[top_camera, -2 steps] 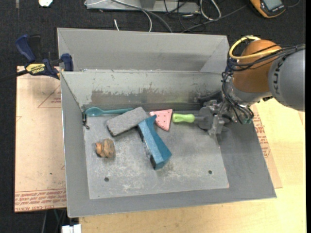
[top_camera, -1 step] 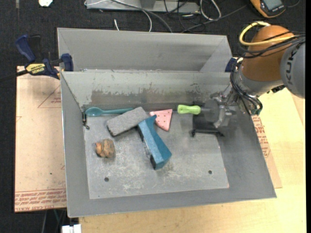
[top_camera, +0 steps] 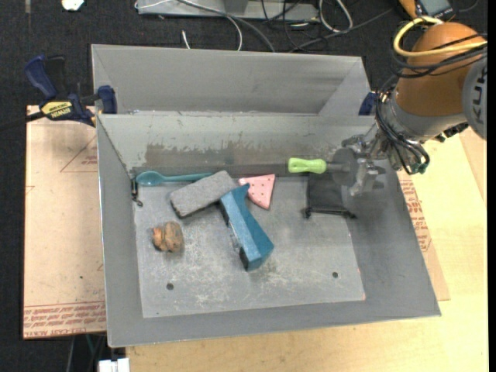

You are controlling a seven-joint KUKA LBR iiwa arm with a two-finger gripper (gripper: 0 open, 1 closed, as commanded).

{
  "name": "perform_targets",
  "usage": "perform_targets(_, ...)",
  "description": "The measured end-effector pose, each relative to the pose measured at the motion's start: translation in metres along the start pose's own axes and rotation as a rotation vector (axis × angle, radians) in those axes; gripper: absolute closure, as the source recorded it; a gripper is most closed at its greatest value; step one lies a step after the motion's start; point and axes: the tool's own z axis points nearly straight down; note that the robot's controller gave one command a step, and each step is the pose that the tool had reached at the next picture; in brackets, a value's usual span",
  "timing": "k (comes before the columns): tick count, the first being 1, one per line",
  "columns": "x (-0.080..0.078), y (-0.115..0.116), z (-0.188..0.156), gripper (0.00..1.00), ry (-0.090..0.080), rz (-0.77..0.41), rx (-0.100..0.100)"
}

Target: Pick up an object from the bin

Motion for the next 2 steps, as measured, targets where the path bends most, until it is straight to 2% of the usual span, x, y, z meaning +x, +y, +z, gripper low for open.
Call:
perform_targets(1, 0.005, 0.031, 0.018, 1.00, -0.013, 0.036, 0.003)
perform_targets(2, 0.009, 0.031, -0.004, 1.00, 0.004, 0.037, -0.001)
